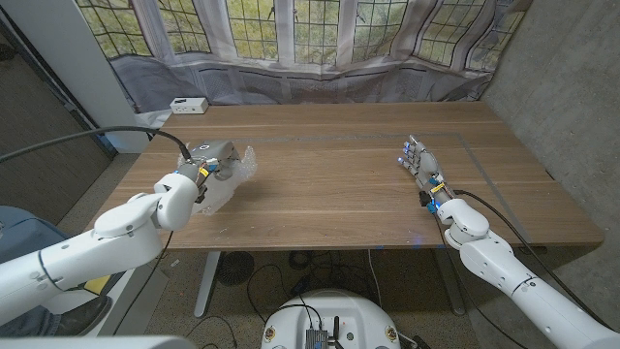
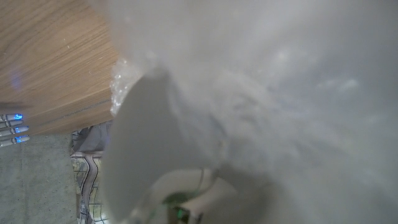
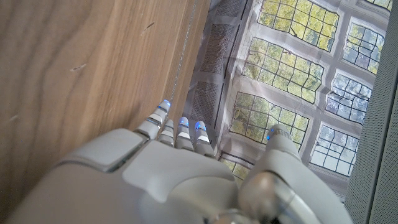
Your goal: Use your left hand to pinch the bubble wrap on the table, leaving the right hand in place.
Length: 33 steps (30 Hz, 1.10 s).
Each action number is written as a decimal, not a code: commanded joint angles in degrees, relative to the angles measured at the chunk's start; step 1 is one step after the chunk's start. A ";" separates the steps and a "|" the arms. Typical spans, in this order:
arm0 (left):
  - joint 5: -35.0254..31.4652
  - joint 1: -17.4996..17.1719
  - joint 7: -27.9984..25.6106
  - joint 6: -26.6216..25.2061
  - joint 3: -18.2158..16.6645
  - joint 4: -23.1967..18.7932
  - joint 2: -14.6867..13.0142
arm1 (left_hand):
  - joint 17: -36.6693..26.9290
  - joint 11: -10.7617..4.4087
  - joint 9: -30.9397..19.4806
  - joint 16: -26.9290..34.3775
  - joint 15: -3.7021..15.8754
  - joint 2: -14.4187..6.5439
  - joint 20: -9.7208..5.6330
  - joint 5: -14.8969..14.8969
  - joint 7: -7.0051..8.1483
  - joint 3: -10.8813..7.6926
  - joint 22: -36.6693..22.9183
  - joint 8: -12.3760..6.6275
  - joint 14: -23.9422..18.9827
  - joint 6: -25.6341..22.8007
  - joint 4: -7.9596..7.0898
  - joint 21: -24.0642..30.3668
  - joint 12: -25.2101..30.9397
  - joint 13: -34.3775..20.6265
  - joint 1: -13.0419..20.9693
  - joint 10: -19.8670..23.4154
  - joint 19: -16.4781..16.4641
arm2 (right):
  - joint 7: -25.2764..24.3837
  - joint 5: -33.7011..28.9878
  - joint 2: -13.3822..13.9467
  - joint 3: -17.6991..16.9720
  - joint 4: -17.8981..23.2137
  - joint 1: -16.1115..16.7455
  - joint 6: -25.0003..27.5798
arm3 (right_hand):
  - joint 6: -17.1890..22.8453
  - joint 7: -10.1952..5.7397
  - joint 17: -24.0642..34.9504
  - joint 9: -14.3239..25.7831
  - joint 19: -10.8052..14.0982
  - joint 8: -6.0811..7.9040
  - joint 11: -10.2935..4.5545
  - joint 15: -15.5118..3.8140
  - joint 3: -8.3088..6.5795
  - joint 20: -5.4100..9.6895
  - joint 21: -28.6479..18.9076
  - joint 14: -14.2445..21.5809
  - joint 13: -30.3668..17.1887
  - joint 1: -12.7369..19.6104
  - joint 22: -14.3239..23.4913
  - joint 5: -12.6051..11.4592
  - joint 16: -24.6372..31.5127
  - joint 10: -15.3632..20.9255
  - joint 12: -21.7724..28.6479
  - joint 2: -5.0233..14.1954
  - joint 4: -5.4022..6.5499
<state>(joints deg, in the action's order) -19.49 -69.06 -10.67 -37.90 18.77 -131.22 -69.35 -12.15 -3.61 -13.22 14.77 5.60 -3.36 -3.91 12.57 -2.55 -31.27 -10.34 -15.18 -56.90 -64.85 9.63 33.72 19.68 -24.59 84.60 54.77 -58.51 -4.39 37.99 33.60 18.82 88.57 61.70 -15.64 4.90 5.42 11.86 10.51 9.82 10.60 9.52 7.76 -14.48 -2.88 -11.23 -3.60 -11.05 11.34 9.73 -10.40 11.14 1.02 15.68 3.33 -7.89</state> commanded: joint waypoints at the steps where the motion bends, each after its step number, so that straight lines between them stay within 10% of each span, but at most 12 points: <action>1: -3.28 1.52 1.55 -2.60 2.61 -0.86 -0.93 | -0.88 -1.04 -1.73 -0.66 4.79 -1.67 -0.29 0.24 1.99 1.86 -0.53 0.77 -0.71 3.77 -1.63 -0.48 -1.64 -0.61 -3.22 -2.04 3.06 | -0.04 0.13 0.05 0.00 0.10 0.14 0.31 | 0.23 0.47 0.17 0.24 0.28 0.13 0.02 0.25 0.18 -0.14 -0.04 0.14 -0.24 0.61 0.24 0.01 0.05 0.38 -0.06 -0.05 0.14; 11: -5.27 2.91 4.17 -3.89 4.20 -1.33 -2.00 | 0.38 0.21 -2.27 -3.82 1.26 -1.40 3.61 0.18 2.95 4.39 -0.36 4.55 7.16 15.34 -2.89 -2.18 -6.54 0.69 -10.79 -8.49 12.22 | 0.44 0.23 0.13 0.14 -0.18 -0.18 0.50 | 0.26 0.46 0.16 0.24 0.31 0.13 0.05 0.20 0.19 -0.14 -0.05 0.15 -0.25 0.67 0.24 0.01 0.04 0.39 -0.07 -0.03 0.12; 33: -5.98 3.76 5.63 -4.69 5.55 -0.69 -1.86 | 0.77 0.69 -1.34 -3.94 0.09 -0.92 4.34 0.21 3.15 5.17 -0.12 4.89 11.67 23.04 -2.77 -3.24 -7.42 0.80 -14.64 -10.84 15.73 | 1.08 0.68 -0.12 0.26 -1.00 -0.60 0.50 | 0.20 0.44 0.17 0.25 0.35 0.10 -0.01 0.22 0.18 -0.11 -0.06 0.13 -0.25 0.80 0.24 0.01 0.03 0.36 -0.11 0.09 0.11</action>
<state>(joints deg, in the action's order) -24.68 -65.86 -5.30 -42.46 23.10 -132.71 -71.61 -11.18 -2.86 -14.62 10.57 5.24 -4.53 0.30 12.65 0.63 -26.24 -10.39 -9.91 -45.48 -42.12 6.79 30.70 12.07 -23.53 70.40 44.08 -42.99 -3.49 38.43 33.65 19.02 87.84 61.29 -15.25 4.90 5.42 11.86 10.51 9.82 10.60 9.52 7.76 -14.48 -2.88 -11.23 -3.60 -11.05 11.35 9.73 -10.40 11.13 1.02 15.68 3.34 -7.89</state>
